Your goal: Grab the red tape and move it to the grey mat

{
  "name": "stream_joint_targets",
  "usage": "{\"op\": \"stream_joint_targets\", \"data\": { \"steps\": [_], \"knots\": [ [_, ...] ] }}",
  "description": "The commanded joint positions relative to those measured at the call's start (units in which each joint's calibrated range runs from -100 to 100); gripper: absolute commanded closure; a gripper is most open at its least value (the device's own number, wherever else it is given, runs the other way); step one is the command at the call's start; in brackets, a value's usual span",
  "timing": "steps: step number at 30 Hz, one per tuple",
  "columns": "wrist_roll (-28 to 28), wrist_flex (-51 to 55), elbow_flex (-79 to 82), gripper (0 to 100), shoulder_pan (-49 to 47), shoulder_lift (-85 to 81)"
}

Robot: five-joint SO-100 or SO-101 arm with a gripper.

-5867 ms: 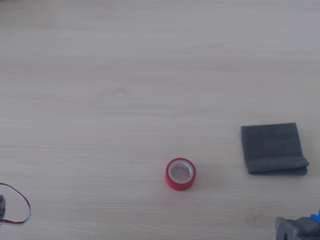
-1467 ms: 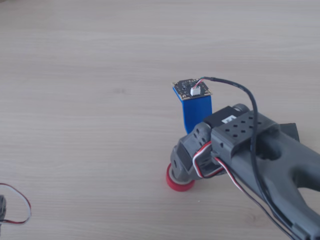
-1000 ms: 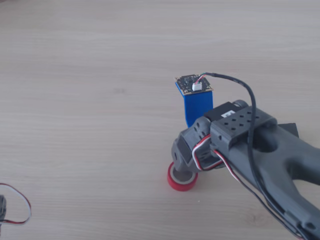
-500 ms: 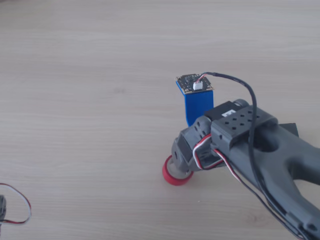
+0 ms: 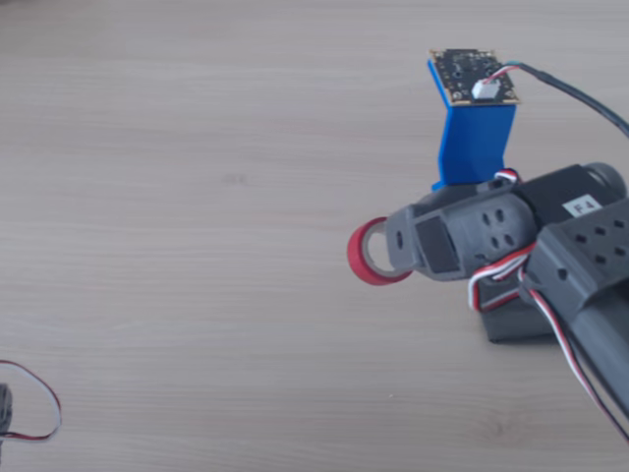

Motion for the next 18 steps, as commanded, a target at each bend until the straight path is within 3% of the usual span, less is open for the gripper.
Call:
{"op": "stream_joint_targets", "data": {
  "steps": [1,18],
  "knots": [
    [0.3,0.0,2.9,98,2.9,-6.6],
    [3.0,-0.2,13.4,98,19.6,-16.4]
  ]
}}
